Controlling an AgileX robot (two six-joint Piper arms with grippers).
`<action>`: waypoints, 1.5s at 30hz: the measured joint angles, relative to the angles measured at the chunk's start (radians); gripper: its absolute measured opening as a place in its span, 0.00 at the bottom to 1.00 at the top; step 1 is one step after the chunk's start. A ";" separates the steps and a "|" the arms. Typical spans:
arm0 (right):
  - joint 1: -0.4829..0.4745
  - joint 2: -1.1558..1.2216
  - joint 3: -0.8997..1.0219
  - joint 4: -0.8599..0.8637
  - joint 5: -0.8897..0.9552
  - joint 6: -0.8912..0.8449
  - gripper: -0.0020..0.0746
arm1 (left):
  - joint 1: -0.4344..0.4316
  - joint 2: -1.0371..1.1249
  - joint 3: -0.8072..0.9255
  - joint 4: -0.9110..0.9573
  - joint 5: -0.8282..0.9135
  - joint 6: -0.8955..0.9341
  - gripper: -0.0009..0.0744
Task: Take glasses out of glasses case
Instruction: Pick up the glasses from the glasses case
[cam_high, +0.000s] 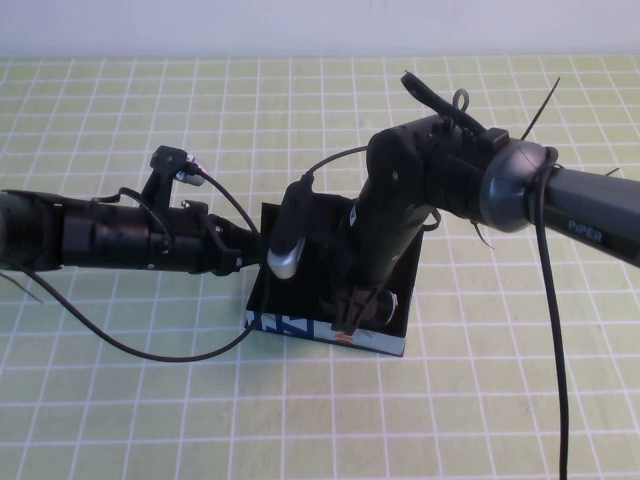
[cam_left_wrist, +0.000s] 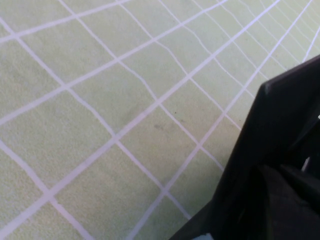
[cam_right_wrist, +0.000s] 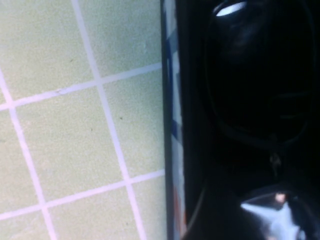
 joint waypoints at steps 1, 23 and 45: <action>0.000 0.000 0.000 0.000 0.000 0.000 0.50 | 0.000 0.000 0.000 0.000 0.000 0.000 0.01; -0.002 -0.001 -0.002 0.007 0.014 0.015 0.11 | 0.000 0.000 0.000 0.004 0.014 -0.011 0.01; -0.002 -0.175 -0.069 0.024 0.170 0.196 0.04 | 0.000 -0.249 0.000 0.152 0.074 -0.117 0.01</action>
